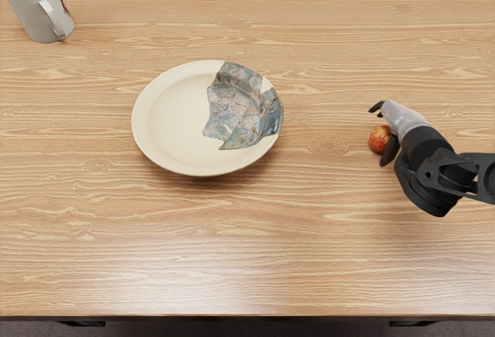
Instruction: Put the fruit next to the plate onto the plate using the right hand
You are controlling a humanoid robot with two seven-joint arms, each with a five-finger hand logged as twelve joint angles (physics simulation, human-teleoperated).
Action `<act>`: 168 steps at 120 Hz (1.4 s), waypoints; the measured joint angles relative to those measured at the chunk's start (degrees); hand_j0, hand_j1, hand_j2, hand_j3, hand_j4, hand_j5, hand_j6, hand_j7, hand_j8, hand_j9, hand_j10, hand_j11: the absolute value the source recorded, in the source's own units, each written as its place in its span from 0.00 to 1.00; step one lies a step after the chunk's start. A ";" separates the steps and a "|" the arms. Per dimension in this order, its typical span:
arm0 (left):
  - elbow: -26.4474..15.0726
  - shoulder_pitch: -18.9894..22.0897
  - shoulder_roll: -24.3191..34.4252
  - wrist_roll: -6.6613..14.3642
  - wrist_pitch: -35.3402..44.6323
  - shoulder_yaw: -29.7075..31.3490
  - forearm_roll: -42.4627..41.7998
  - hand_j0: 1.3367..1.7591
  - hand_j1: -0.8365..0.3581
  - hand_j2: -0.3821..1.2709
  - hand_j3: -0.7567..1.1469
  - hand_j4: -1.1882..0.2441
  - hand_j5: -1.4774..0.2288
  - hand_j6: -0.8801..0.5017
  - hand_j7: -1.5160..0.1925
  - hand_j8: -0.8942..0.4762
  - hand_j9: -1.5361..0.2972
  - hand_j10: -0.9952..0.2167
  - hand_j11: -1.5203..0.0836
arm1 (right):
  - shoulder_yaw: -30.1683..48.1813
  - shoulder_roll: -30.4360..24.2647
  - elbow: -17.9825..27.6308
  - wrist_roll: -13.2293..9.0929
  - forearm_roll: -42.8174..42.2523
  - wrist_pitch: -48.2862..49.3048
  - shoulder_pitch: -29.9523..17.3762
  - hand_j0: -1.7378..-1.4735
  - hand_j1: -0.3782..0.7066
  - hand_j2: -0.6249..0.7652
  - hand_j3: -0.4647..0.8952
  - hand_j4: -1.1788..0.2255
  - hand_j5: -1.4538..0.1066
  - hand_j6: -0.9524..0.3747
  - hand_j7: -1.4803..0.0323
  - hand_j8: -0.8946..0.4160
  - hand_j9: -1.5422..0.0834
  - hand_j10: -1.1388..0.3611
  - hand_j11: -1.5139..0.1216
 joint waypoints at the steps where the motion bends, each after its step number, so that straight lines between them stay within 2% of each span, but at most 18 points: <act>1: 0.00 0.00 0.00 0.00 0.00 0.00 0.00 0.76 0.99 0.23 0.40 0.83 0.87 0.64 0.89 0.65 0.84 0.82 0.95 | -0.01 0.00 0.00 0.00 0.00 0.00 0.00 0.30 0.31 0.41 0.34 0.65 0.72 0.52 0.76 0.48 0.74 0.59 0.72; 48: 0.00 0.09 0.00 0.00 0.03 0.01 0.00 0.76 0.99 0.23 0.40 0.83 0.87 0.64 0.89 0.65 0.84 0.82 0.95 | -0.15 0.15 -0.45 0.00 -0.47 0.00 -0.61 0.30 0.32 0.41 0.34 0.65 0.71 0.51 0.75 0.48 0.74 0.58 0.71; 168: 0.00 0.00 0.00 0.00 0.01 0.01 0.00 0.76 0.99 0.23 0.40 0.83 0.87 0.64 0.89 0.65 0.84 0.82 0.95 | 0.09 0.22 -1.44 0.00 -0.99 0.00 -1.57 0.30 0.51 0.39 0.34 0.52 0.56 0.38 0.60 0.35 0.60 0.46 0.58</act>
